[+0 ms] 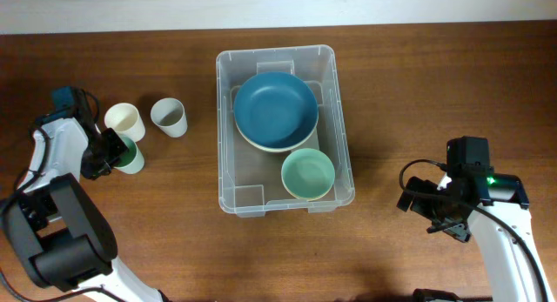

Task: Pack container
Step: 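Reach the left gripper to the green cup and grasp it, then place the green cup into the container beside the green bowl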

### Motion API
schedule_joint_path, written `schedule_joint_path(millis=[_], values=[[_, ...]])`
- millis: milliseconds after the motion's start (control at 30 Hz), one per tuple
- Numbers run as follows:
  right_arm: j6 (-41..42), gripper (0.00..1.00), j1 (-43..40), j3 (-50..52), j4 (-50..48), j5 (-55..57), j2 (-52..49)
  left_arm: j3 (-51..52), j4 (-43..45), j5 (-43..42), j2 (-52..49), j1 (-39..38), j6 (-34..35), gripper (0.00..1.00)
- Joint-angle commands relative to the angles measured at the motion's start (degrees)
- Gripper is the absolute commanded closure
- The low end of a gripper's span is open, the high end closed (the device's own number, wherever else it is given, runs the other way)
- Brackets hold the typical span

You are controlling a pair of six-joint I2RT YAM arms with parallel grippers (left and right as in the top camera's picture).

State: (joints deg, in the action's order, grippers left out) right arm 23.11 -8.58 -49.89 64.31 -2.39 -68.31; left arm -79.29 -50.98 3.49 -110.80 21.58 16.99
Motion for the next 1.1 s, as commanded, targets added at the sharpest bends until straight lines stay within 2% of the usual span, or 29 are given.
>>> schedule_joint_path(millis=[0,133,233,333,500,767,900,1067], values=[[-0.4,0.01,0.2,0.2,0.2,1.0,0.0,0.4,-1.6,0.3,0.8,0.4,0.1,1.0],[-0.4,0.01,0.2,0.2,0.1,1.0,0.0,0.4,-5.0,-2.1,8.8,0.0,0.1,0.99],[-0.4,0.01,0.2,0.2,0.0,1.0,0.0,0.4,-6.1,-9.1,16.8,-1.1,-4.8,0.99],[-0.4,0.01,0.2,0.2,-0.3,1.0,0.0,0.0,-6.6,-14.1,24.6,-3.9,-5.3,0.99],[-0.4,0.01,0.2,0.2,-0.3,1.0,0.0,-3.5,-6.3,-14.2,32.8,-16.1,-6.1,0.99],[-0.4,0.01,0.2,0.2,-0.3,1.0,0.0,-5.4,-6.2,-10.5,28.2,-40.3,-12.2,1.0],[-0.4,0.01,0.2,0.2,-0.2,1.0,0.0,-5.4,-9.3,-9.2,23.3,-44.5,-12.2,0.99],[-0.4,0.01,0.2,0.2,-0.2,1.0,0.0,-5.2,-16.4,-9.2,13.6,-44.8,-12.2,1.0]])
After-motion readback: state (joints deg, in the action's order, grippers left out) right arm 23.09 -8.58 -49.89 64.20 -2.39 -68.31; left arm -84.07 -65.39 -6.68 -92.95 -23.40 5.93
